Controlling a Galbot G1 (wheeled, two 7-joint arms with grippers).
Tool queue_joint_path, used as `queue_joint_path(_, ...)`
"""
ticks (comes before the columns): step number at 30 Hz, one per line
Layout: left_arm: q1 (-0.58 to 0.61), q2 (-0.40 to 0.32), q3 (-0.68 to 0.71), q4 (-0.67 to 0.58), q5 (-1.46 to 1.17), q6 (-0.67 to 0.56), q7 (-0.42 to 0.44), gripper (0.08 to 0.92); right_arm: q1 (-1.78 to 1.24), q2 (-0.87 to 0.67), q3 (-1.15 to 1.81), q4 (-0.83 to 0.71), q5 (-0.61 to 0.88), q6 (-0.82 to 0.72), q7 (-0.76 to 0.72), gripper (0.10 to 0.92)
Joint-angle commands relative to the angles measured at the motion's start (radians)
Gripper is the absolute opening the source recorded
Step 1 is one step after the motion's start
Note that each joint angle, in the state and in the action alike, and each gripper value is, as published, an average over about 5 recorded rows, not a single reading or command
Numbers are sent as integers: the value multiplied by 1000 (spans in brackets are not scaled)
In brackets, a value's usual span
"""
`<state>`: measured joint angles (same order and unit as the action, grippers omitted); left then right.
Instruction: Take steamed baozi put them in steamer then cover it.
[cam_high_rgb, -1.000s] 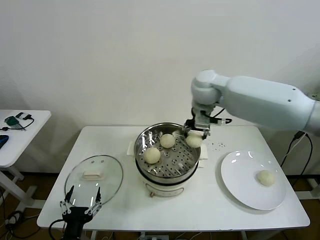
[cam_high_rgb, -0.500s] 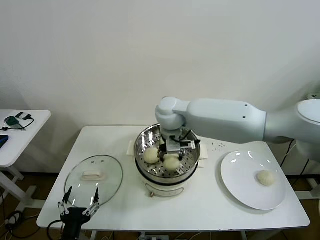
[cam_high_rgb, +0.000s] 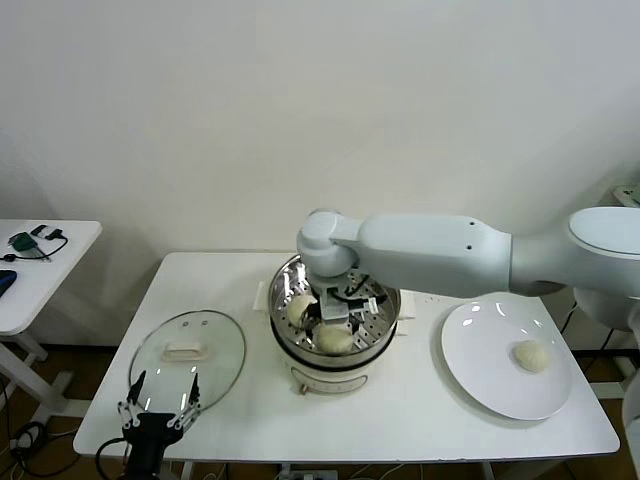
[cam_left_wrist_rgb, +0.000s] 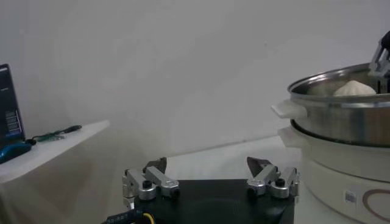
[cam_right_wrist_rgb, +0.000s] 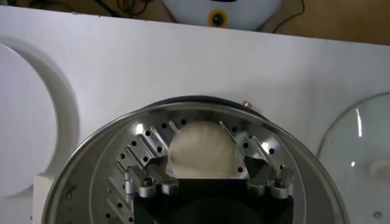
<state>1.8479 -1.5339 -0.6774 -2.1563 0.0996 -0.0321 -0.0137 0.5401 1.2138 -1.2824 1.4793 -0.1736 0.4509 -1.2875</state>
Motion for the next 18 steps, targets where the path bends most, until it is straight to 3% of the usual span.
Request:
queue_joint_path(1, -1, 2, 3, -6, 7, 4, 1, 823, 88, -122, 43, -5, 59, -16, 8, 823)
queue_joint_path(6, 1, 4, 4, -9, 11, 4, 1, 823, 213, -304, -38, -50, 149, -98, 122, 823)
queue_joint_path(11, 3, 6, 4, -7, 11, 1, 1, 823, 326, -516, -256, -10, 344, -407, 355, 823)
queue_joint_path(18, -7, 13, 8, -2, 10, 5, -5, 823, 241, -724, -272, -90, 399, -586, 240, 823)
